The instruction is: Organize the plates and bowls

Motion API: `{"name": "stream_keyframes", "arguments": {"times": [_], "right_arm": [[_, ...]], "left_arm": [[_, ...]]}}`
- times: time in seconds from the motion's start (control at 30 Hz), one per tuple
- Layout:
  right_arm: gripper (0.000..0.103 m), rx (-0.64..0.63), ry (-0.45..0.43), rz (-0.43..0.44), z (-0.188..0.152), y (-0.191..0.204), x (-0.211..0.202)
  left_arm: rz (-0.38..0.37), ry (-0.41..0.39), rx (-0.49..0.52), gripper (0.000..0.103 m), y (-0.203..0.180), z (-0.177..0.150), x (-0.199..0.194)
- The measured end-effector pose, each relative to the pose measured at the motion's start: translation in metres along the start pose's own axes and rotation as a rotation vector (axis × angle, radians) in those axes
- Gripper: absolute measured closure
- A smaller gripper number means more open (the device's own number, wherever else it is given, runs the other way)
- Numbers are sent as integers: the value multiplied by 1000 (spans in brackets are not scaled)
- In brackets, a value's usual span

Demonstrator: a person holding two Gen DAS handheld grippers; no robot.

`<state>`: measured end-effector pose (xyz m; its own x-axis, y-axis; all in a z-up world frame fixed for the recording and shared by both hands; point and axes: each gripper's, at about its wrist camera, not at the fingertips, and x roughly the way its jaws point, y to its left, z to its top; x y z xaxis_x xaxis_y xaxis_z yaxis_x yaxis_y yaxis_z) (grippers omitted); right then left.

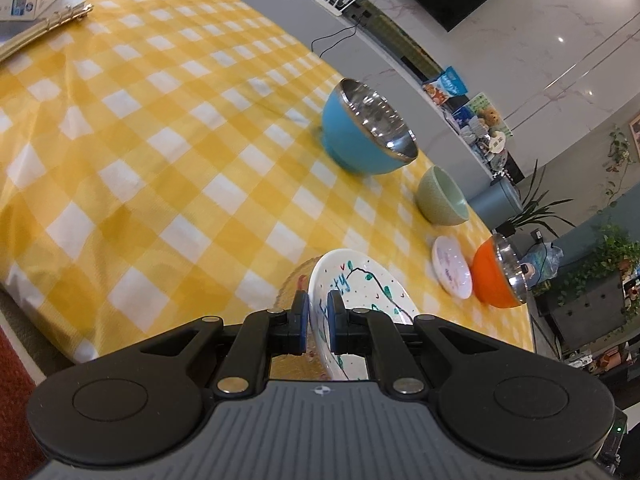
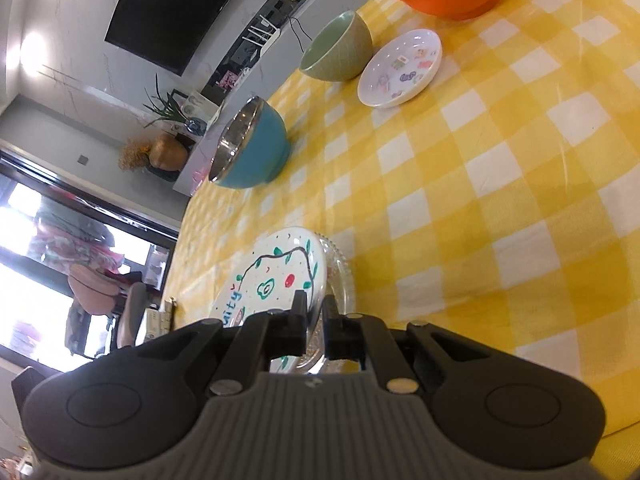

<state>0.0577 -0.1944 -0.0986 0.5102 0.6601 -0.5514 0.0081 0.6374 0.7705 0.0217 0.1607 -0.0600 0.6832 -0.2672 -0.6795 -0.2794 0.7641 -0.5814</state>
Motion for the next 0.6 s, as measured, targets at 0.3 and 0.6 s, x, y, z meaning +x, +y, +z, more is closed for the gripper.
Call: {"name": "stream_keyframes", "arguments": {"times": [0.3, 0.6], "right_arm": [[98, -87, -9, -42, -4, 8, 6], [97, -160, -19, -87, -7, 15, 10]], "left_arm": [[47, 2, 23, 93, -1, -5, 4], [102, 19, 52, 93, -4, -7, 8]]}}
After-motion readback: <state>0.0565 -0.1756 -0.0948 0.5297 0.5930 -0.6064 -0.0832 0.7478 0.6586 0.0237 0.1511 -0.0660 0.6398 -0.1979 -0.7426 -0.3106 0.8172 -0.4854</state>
